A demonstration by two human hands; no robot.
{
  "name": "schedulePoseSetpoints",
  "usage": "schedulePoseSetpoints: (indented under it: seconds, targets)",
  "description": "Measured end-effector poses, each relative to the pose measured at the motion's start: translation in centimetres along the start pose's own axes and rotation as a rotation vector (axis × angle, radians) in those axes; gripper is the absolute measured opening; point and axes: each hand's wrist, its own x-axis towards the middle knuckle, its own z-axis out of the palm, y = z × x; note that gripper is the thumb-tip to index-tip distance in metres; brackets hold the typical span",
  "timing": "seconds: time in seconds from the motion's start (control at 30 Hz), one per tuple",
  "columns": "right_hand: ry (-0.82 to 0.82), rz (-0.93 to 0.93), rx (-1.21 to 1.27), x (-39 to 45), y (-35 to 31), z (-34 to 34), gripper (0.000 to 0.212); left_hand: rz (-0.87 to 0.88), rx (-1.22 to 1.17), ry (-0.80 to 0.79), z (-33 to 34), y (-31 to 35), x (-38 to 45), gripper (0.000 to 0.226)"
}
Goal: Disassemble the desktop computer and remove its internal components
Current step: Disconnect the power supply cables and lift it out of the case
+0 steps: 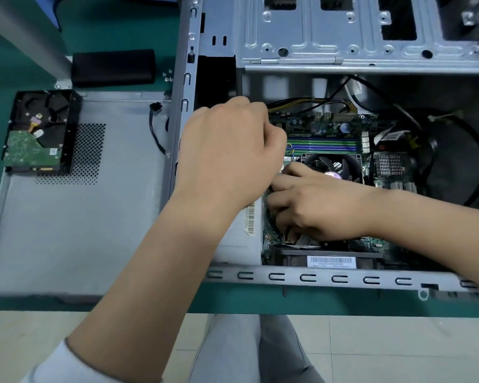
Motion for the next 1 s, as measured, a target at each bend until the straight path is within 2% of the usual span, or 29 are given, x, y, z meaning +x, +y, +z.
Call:
schedulePoseSetpoints:
  seconds: [0.13, 0.47, 0.63, 0.77, 1.0]
  targets:
    - [-0.086, 0.042, -0.022, 0.56, -0.04, -0.13, 0.008, 0.008, 0.003, 0.009, -0.15, -0.08, -0.19, 0.022]
    - [-0.089, 0.052, -0.002, 0.6, 0.04, 0.17, 0.017, 0.009, -0.018, 0.015, 0.04, 0.23, -0.14, 0.023]
    - [-0.115, 0.055, 0.054, 1.03, 0.17, -0.24, 0.009, 0.004, -0.013, 0.012, 0.04, 0.12, -0.18, 0.022]
    - [-0.041, 0.048, 0.128, 0.58, 0.02, -0.28, 0.008, -0.001, -0.001, 0.006, 0.15, 0.18, -0.11, 0.021]
    - [-0.101, 0.063, 0.047, 0.91, 0.01, -0.27, 0.016, -0.011, 0.011, -0.005, 0.17, 0.39, -0.16, 0.021]
